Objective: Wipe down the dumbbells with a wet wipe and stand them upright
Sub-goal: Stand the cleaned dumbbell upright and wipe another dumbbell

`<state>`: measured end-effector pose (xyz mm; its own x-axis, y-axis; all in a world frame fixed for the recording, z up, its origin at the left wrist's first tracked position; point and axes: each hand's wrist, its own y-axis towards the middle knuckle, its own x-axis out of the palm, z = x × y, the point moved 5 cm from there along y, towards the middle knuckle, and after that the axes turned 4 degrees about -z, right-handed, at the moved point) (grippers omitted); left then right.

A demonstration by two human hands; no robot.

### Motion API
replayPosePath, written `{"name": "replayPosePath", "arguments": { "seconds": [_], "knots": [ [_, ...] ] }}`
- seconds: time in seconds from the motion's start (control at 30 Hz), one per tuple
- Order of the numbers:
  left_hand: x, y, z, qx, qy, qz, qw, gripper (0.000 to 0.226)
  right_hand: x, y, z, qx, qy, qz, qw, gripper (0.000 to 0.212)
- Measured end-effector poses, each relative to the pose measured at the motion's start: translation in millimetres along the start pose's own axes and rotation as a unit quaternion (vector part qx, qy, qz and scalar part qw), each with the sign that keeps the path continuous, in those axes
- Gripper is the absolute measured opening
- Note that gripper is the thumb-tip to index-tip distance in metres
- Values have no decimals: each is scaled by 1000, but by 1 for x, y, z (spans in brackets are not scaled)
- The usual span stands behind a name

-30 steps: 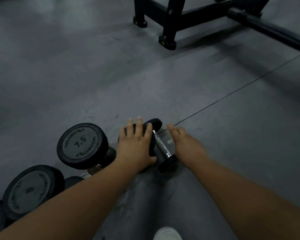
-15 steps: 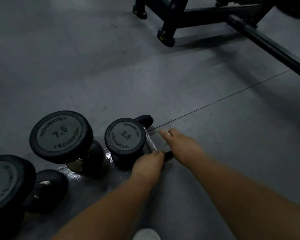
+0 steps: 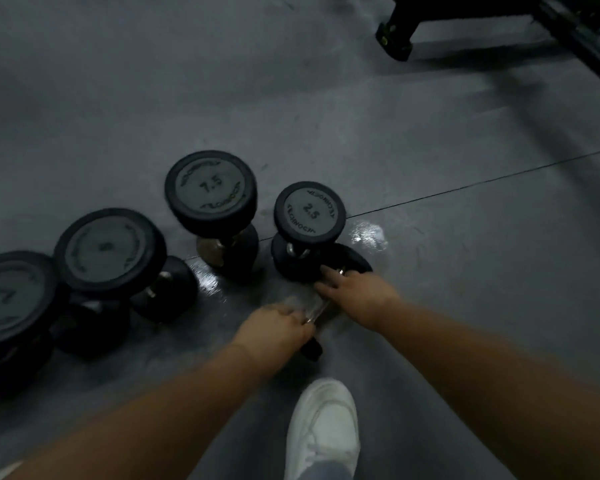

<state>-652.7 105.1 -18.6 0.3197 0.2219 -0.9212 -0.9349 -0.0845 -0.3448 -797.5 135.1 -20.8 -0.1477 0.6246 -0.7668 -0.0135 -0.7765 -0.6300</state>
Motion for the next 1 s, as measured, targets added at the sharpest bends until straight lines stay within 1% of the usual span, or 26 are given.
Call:
{"name": "replayPosePath", "arguments": {
  "seconds": [0.07,0.17,0.27,0.4,0.47,0.5,0.53,0.6,0.63,0.67,0.7,0.77,0.8,0.83,0.87,0.9,0.93,0.97,1.0],
  "knots": [
    [20,-37,-5,-1,17,16,1000,10,2,-4,-37,-17,-13,-29,999,55],
    [42,-95,-14,-13,5,16,1000,24,-3,-2,-105,-13,35,-36,999,44],
    [50,-159,-30,-42,23,31,998,26,-16,6,-176,-15,93,-38,995,36],
    [67,-244,-50,-106,-7,51,993,24,-32,11,-262,-21,136,-35,990,32],
    [74,-264,-58,-163,-50,46,984,23,-38,12,-284,-1,160,-35,987,33],
    [76,-270,-62,-214,-92,55,971,28,-42,13,-289,9,170,-26,985,33],
    [80,-276,-66,-278,-144,48,949,42,-44,13,-291,17,181,-14,983,33],
    [92,-285,-64,-385,-257,6,886,84,-44,6,-289,28,218,13,975,28],
    [99,-286,-61,-410,-296,-10,862,97,-42,2,-288,43,257,34,965,23],
    [103,-285,-57,-414,-308,-10,857,101,-39,-2,-287,69,312,62,946,18],
    [105,-282,-55,-407,-307,-7,860,102,-37,-5,-288,102,376,97,916,15],
    [110,-277,-58,-389,-312,-14,867,105,-33,-8,-293,157,489,170,841,17],
    [112,-275,-63,-383,-316,-23,868,108,-32,-7,-301,155,515,191,821,20],
    [114,-274,-69,-376,-318,-36,870,110,-34,-5,-313,124,515,203,823,24],
    [116,-272,-73,-370,-318,-50,872,113,-36,-4,-328,75,494,213,839,30],
    [115,-271,-76,-363,-324,-63,872,117,-36,-3,-344,28,458,211,863,38],
    [115,-270,-77,-357,-334,-71,870,122,-32,-2,-356,0,415,206,886,47],
    [115,-270,-78,-354,-343,-74,867,125,-29,0,-360,-10,381,209,901,55],
    [116,-269,-79,-357,-350,-71,863,127,-29,5,-359,-11,367,214,905,57]
  ]
}}
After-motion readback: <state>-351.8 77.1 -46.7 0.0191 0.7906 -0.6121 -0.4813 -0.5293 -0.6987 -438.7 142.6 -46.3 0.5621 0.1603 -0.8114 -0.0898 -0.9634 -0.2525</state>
